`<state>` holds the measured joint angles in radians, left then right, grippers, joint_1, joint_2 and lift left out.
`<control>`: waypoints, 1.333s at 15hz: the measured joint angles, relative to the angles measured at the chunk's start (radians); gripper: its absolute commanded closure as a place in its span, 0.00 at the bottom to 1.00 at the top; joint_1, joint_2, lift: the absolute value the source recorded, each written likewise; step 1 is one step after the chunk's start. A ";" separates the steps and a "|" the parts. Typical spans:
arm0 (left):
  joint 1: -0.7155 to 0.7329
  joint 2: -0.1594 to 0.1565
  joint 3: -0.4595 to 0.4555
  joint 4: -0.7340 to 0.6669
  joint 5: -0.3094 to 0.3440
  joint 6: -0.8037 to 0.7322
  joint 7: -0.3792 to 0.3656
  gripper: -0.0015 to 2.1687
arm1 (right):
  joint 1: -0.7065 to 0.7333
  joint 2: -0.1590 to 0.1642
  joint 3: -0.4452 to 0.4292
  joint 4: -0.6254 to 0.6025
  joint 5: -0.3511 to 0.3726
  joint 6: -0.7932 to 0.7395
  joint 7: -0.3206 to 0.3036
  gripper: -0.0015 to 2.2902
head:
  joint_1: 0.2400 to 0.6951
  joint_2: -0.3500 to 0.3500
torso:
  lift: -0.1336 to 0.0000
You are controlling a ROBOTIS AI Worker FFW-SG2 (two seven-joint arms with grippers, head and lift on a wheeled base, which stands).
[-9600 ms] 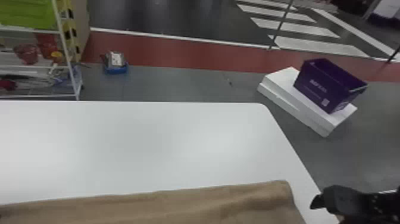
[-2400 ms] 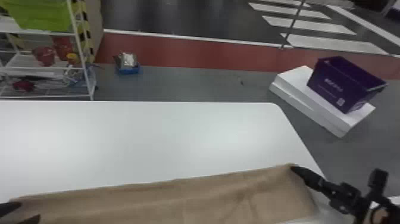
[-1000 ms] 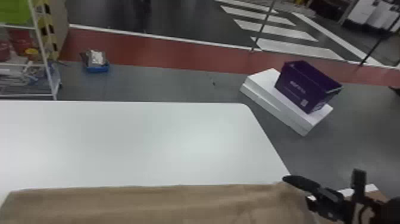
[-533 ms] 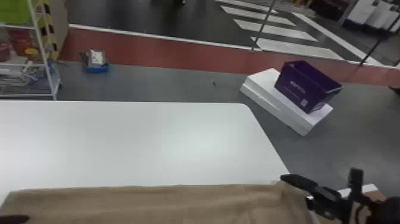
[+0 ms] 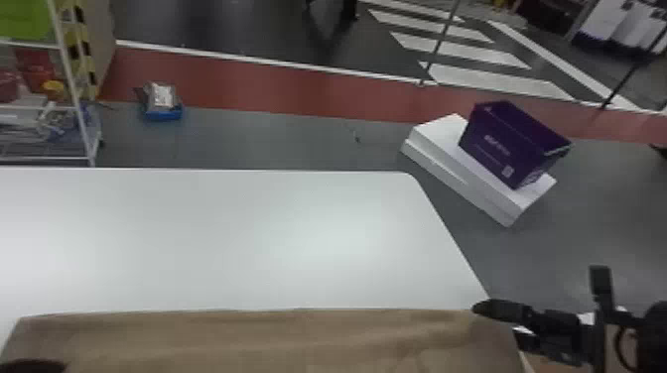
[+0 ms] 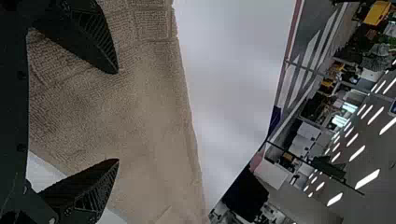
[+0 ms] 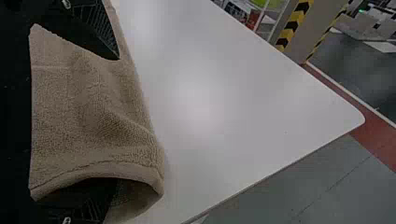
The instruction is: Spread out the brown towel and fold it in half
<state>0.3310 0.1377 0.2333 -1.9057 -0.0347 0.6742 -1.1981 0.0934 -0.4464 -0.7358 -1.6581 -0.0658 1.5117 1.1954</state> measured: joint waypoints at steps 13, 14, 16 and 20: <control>-0.017 0.019 0.076 0.040 -0.016 -0.024 -0.001 0.07 | 0.064 -0.110 -0.111 -0.115 0.117 0.055 0.015 0.02 | 1.00 0.00 | 0.07; -0.012 0.025 0.094 0.040 -0.013 -0.023 -0.003 0.07 | 0.069 -0.110 -0.119 -0.115 0.109 0.055 0.015 0.02 | 1.00 0.00 | 0.07; 0.010 0.031 0.130 0.031 -0.008 -0.021 -0.013 0.07 | 0.070 -0.110 -0.122 -0.115 0.099 0.055 0.015 0.02 | 1.00 0.00 | 0.07; 0.081 0.031 0.195 -0.037 0.015 -0.007 -0.023 0.07 | 0.038 -0.101 -0.099 -0.115 0.098 0.055 0.003 0.03 | 1.00 0.00 | 0.07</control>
<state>0.4118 0.1687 0.4280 -1.9426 -0.0198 0.6675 -1.2206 0.1310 -0.5479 -0.8350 -1.7733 0.0326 1.5671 1.1981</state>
